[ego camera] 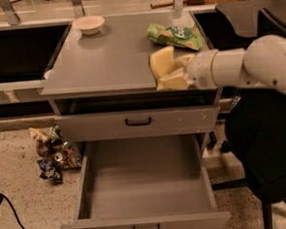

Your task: Pick sponge from middle drawer and place on counter

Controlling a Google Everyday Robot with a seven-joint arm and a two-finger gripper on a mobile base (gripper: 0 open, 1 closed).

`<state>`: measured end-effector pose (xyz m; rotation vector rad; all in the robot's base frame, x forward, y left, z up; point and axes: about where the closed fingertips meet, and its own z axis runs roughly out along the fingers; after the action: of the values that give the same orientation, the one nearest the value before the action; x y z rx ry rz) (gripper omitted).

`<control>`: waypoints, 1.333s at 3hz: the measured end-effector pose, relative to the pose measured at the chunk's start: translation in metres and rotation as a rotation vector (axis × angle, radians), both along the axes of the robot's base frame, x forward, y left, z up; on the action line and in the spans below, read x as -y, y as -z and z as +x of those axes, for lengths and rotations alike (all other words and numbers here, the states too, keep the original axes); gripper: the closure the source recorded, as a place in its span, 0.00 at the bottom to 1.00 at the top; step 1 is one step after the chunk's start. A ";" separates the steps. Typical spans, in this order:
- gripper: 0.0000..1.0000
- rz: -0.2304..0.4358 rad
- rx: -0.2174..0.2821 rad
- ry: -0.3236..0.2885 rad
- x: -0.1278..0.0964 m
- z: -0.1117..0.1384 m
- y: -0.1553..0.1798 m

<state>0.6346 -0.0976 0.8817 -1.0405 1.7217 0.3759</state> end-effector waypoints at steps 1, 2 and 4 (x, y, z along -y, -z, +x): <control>1.00 -0.010 0.104 -0.100 -0.023 0.036 -0.036; 1.00 -0.020 0.178 -0.162 -0.042 0.065 -0.064; 1.00 -0.111 0.207 -0.210 -0.084 0.094 -0.067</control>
Offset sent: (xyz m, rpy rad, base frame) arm 0.0987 0.0610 0.0968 -0.0335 -0.2664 0.2298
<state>0.7284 -0.0137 0.9483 -1.2999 1.4670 0.2962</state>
